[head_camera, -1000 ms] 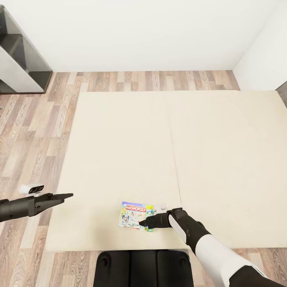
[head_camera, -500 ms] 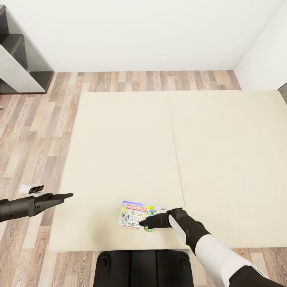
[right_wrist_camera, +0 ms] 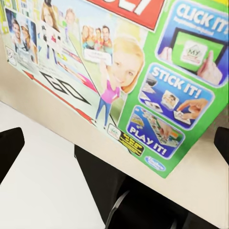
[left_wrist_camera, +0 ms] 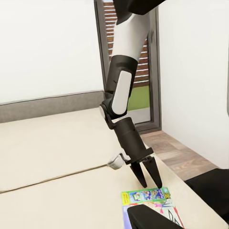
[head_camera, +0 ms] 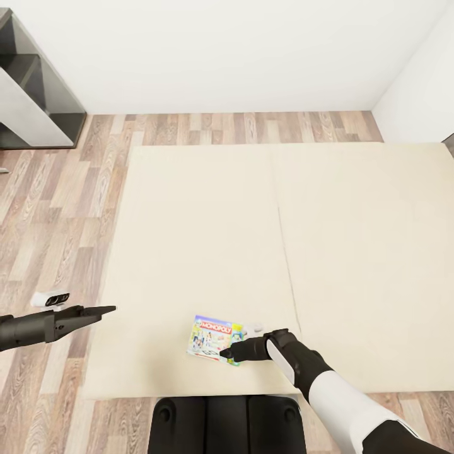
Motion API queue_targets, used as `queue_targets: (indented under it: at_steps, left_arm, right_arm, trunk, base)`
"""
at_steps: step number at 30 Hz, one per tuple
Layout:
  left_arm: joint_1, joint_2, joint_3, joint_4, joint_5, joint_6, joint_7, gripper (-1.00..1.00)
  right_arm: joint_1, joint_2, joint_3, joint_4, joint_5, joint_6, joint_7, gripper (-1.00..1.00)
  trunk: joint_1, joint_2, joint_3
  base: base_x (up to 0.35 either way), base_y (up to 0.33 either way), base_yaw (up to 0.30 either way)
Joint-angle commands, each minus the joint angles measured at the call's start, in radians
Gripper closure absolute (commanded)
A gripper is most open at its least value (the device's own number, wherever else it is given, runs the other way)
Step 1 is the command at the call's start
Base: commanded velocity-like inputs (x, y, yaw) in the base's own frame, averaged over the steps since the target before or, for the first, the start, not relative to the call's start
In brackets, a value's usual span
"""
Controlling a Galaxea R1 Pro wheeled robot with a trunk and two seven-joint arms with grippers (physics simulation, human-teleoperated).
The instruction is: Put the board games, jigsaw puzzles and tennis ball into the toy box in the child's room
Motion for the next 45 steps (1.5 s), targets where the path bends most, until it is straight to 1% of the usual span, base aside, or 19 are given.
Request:
queue_targets:
  at_steps: [1, 9, 18, 24, 31, 45]
  left_arm:
    - [0.0, 0.0, 0.0, 0.0, 0.0, 0.011, -0.003, -1.0]
    - [0.0, 0.0, 0.0, 0.0, 0.0, 0.011, -0.003, -1.0]
    - [0.0, 0.0, 0.0, 0.0, 0.0, 0.011, -0.003, -1.0]
    - [0.0, 0.0, 0.0, 0.0, 0.0, 0.011, -0.003, -1.0]
    - [0.0, 0.0, 0.0, 0.0, 0.0, 0.011, -0.003, -1.0]
    - [0.0, 0.0, 0.0, 0.0, 0.0, 0.011, -0.003, -1.0]
  right_arm:
    - [-0.001, 0.0, 0.002, -0.001, -0.002, 0.004, 0.0, -1.0]
    - [-0.001, 0.0, 0.002, -0.001, -0.002, 0.004, 0.0, -1.0]
    - [-0.001, 0.009, 0.001, -0.001, -0.002, 0.004, 0.0, -1.0]
    - [-0.001, 0.012, 0.001, -0.001, -0.002, 0.004, 0.0, -1.0]
    - [-0.001, 0.012, 0.001, -0.001, -0.002, 0.004, 0.0, -1.0]
    - [-0.001, 0.012, 0.001, -0.001, -0.002, 0.004, 0.0, -1.0]
  trunk:
    - [0.001, -0.002, -0.001]
    - [0.001, -0.002, -0.001]
    - [0.001, -0.002, -0.001]
    - [0.001, -0.002, -0.001]
    - [0.001, -0.002, -0.001]
    - [0.001, -0.002, -0.001]
  base:
    - [0.0, 0.086, 0.0]
    - [0.0, 0.025, 0.0]
    - [0.0, 0.007, 0.0]
    - [0.0, 0.132, 0.0]
    - [0.0, 0.111, 0.0]
    - [0.0, 0.017, 0.0]
